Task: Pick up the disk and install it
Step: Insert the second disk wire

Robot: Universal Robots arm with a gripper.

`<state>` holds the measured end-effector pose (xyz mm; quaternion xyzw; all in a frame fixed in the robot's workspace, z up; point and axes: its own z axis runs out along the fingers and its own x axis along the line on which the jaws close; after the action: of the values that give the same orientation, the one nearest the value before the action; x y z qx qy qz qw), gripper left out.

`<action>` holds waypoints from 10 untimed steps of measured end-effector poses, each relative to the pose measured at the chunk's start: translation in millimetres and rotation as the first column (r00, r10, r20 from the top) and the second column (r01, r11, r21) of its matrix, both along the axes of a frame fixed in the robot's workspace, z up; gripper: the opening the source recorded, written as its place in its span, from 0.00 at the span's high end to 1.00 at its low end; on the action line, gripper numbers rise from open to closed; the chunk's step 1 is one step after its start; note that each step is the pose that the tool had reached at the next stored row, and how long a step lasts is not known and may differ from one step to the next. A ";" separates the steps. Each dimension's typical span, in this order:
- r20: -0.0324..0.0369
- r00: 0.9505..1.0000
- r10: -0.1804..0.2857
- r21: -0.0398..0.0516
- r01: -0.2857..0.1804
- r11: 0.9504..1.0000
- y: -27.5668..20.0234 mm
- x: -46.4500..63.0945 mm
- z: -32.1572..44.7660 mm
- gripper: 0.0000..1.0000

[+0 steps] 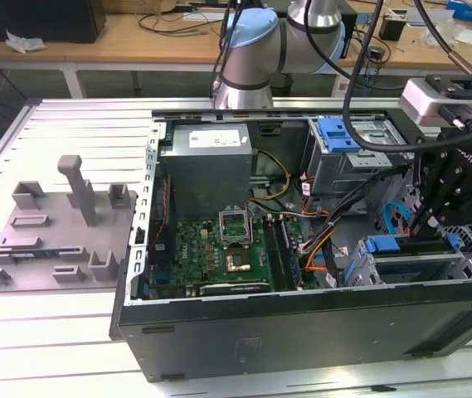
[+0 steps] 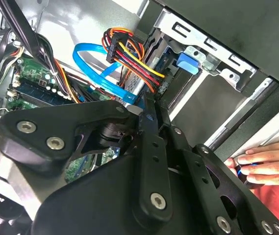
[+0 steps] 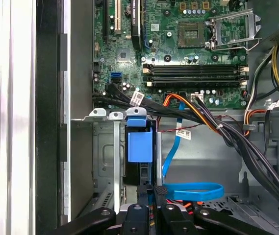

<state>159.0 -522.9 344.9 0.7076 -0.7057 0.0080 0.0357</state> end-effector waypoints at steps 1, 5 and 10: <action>0.000 1.000 0.000 0.000 0.000 1.000 0.0 0.1 -0.6 0.84; 0.000 1.000 0.000 0.000 0.000 1.000 0.0 0.1 -2.5 0.84; 0.000 1.000 0.000 -0.001 0.000 1.000 -0.1 0.1 -5.9 0.84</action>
<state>159.1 -523.0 338.9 0.7076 -0.7056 0.0082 0.0359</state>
